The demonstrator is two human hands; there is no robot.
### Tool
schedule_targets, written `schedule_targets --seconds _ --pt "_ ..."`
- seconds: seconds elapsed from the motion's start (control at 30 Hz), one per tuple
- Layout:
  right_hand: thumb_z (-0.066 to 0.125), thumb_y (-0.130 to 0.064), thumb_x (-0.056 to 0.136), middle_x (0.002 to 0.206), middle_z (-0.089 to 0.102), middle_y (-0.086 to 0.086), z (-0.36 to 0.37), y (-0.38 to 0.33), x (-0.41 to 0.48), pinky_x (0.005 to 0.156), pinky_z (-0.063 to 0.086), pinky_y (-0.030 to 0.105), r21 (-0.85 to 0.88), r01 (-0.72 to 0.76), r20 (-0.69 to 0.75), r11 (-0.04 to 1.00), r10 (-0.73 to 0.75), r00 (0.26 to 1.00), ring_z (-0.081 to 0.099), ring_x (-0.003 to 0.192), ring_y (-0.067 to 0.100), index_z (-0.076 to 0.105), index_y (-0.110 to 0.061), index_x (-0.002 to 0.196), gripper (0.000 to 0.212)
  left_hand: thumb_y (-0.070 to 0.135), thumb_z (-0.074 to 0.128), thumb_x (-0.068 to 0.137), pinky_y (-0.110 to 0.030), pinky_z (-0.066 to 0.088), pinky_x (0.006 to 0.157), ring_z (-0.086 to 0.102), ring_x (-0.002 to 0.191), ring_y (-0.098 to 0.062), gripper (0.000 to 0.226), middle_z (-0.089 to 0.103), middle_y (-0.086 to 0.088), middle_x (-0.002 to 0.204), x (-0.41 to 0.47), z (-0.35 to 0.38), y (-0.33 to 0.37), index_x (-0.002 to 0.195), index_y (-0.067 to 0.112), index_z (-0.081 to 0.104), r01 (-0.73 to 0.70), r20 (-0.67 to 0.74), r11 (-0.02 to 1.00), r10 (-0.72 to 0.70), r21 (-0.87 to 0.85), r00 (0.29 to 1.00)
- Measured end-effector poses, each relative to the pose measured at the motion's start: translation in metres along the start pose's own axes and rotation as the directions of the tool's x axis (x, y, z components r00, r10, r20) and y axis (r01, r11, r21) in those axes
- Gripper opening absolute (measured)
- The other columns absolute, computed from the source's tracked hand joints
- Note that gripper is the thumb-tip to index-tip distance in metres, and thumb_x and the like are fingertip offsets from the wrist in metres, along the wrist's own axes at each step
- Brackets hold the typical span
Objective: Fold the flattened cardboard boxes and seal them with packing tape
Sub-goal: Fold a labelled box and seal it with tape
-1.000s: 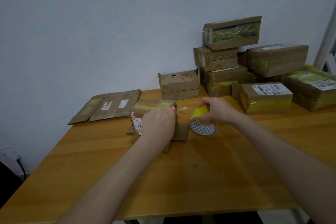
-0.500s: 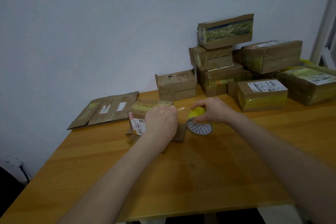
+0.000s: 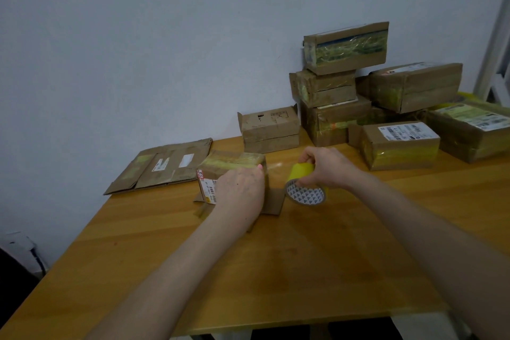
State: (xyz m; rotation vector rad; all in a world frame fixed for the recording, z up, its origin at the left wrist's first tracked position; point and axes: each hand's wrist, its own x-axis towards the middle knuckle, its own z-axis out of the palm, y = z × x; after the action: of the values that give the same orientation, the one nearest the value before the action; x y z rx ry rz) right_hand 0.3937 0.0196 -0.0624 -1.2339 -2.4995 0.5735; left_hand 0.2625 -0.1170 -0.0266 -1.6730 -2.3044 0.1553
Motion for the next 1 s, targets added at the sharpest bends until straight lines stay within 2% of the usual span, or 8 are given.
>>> schedule_targets --seconds 0.2,0.37,0.57,0.67,0.73,0.87,1.0 --pt "0.079 -0.038 0.072 0.109 0.053 -0.005 -0.001 -0.002 -0.002 0.080 0.054 0.032 0.006 0.011 0.002 1.000 -0.011 1.000 0.054 0.097 0.014 0.052 -0.025 0.119 0.055 0.017 0.051 0.098 -0.029 0.047 0.066 0.051 0.078 -0.018 0.025 0.057 -0.005 0.093 0.005 -0.001 0.007 0.122 0.013 0.053 0.018 0.010 1.000 -0.018 -0.017 1.000" --pt "0.079 -0.037 0.072 0.110 0.054 -0.004 0.001 -0.005 -0.002 0.080 0.055 0.031 -0.003 0.018 -0.002 1.000 -0.018 1.000 0.055 0.095 0.014 0.052 -0.025 0.118 0.054 0.021 0.049 0.099 -0.032 0.053 0.076 0.055 0.081 -0.018 0.013 0.038 0.000 0.071 0.010 -0.002 0.007 0.107 0.012 0.054 0.033 0.011 0.996 -0.032 -0.088 0.999" --pt "0.078 -0.034 0.073 0.113 0.055 -0.002 0.002 -0.008 -0.004 0.078 0.054 0.029 0.006 0.005 0.000 1.000 -0.005 1.000 0.055 0.095 0.014 0.051 -0.024 0.121 0.056 0.023 0.048 0.099 -0.033 0.054 0.078 0.057 0.084 -0.019 0.016 0.044 -0.002 0.079 0.011 0.006 0.006 0.107 0.011 0.056 0.051 -0.003 0.991 -0.052 -0.127 0.999" --pt "0.079 -0.035 0.073 0.115 0.056 -0.001 0.002 -0.007 -0.005 0.080 0.054 0.030 0.017 -0.003 -0.009 1.000 0.003 1.000 0.055 0.098 0.015 0.051 -0.023 0.121 0.056 0.034 0.037 0.103 -0.033 0.055 0.075 0.059 0.078 -0.018 0.031 0.052 -0.002 0.080 0.010 0.011 0.000 0.111 0.013 0.058 0.056 -0.017 0.988 -0.059 -0.144 0.998" --pt "0.078 -0.036 0.073 0.115 0.057 -0.001 0.001 -0.007 -0.005 0.076 0.053 0.027 0.017 -0.008 -0.020 1.000 0.008 1.000 0.055 0.097 0.015 0.051 -0.024 0.122 0.057 0.038 0.032 0.103 -0.032 0.056 0.072 0.060 0.075 -0.016 0.037 0.053 -0.001 0.078 0.008 0.013 -0.004 0.118 0.015 0.056 0.060 -0.016 0.991 -0.062 -0.116 0.998" --pt "0.077 -0.037 0.075 0.115 0.056 -0.001 0.000 -0.008 -0.003 0.067 0.046 0.023 0.032 -0.006 -0.045 0.999 0.008 0.999 0.053 0.096 0.014 0.050 -0.024 0.123 0.056 0.036 0.037 0.102 -0.029 0.056 0.067 0.057 0.067 -0.013 0.033 0.048 0.003 0.070 0.009 0.013 -0.009 0.124 0.018 0.054 0.045 -0.039 0.995 -0.049 -0.092 0.998" --pt "0.076 -0.035 0.077 0.117 0.056 0.000 -0.001 -0.009 -0.002 0.068 0.042 0.024 0.020 -0.012 -0.067 1.000 0.013 0.998 0.049 0.096 0.013 0.050 -0.024 0.123 0.055 0.032 0.033 0.104 -0.032 0.057 0.074 0.061 0.079 -0.017 0.033 0.050 -0.002 0.080 0.011 0.009 -0.003 0.120 0.014 0.054 0.049 -0.017 0.997 -0.050 -0.060 0.999"
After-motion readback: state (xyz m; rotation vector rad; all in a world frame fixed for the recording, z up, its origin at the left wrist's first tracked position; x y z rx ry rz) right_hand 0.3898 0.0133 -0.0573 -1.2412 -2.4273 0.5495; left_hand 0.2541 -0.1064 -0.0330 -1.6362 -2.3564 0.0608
